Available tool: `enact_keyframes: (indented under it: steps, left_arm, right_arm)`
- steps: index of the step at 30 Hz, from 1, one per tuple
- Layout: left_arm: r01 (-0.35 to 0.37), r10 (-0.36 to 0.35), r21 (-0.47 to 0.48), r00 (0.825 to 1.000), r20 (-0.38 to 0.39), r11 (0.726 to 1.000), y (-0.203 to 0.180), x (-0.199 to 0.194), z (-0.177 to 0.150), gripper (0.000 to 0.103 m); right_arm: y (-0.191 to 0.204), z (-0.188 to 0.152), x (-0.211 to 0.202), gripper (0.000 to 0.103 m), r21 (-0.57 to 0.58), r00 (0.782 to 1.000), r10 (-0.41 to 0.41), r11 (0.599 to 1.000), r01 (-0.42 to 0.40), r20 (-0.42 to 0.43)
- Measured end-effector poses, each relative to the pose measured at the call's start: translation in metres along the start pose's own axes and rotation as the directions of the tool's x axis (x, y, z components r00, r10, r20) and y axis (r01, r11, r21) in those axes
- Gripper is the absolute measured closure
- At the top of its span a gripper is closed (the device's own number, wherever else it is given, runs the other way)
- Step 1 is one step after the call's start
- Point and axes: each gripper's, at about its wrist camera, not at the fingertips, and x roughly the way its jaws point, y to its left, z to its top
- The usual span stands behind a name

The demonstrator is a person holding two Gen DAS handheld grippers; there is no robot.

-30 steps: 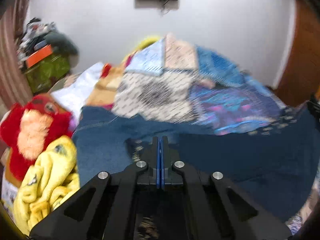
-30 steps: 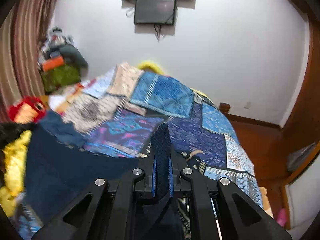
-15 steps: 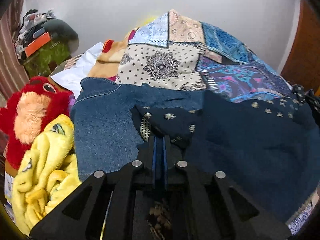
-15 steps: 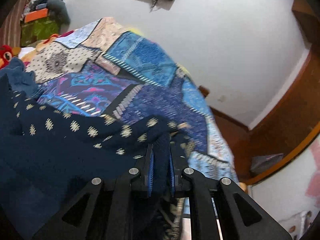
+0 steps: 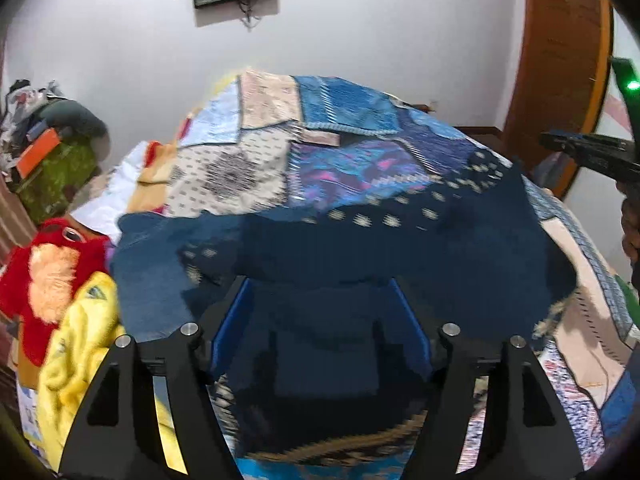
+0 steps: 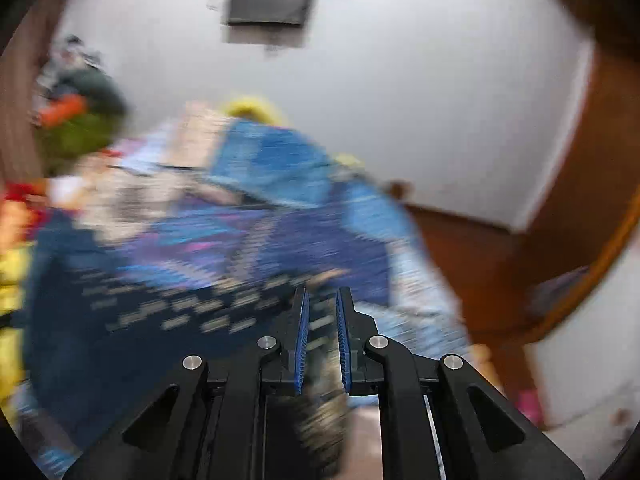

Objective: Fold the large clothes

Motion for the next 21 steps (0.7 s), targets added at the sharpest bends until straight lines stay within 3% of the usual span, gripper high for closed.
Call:
enact_keyframes:
  steps: [1, 4, 7, 11, 12, 16, 21]
  left_arm:
    - [0.015, -0.015, -0.004, 1.0, -0.011, 1.0, -0.005, 0.002, -0.003, 0.034]
    - [0.066, -0.067, -0.018, 0.996, -0.059, 0.998, -0.022, 0.016, -0.015, 0.034]
    - [0.051, -0.052, -0.009, 0.994, -0.096, 0.999, -0.035, 0.034, -0.027, 0.033]
    - [0.01, -0.014, -0.031, 0.992, -0.124, 0.999, -0.035, 0.056, -0.037, 0.022]
    - [-0.005, 0.0, -0.037, 0.991, -0.134, 0.999, -0.033, 0.063, -0.039, 0.02]
    - [-0.014, 0.006, -0.062, 0.993, -0.118, 0.998, -0.022, 0.075, -0.046, 0.007]
    - [-0.055, 0.052, -0.036, 0.994, -0.093, 0.998, -0.02, 0.073, -0.047, 0.006]
  right_arm:
    - [0.009, -0.009, -0.008, 0.094, -0.008, 0.996, 0.083, 0.997, -0.083, -0.017]
    - [0.039, -0.037, -0.013, 0.094, -0.041, 0.971, 0.227, 0.972, -0.23, -0.076]
    - [0.071, -0.066, -0.001, 0.094, -0.084, 0.944, 0.286, 0.949, -0.302, -0.162]
    - [0.096, -0.103, 0.041, 0.094, -0.173, 0.949, 0.153, 0.963, -0.206, -0.276]
    - [0.095, -0.11, 0.05, 0.094, -0.186, 0.952, 0.127, 0.965, -0.183, -0.28]
    - [0.084, -0.117, 0.048, 0.094, -0.169, 0.955, 0.148, 0.966, -0.195, -0.256]
    - [0.078, -0.124, 0.042, 0.095, -0.257, 0.971, 0.08, 0.957, -0.138, -0.224]
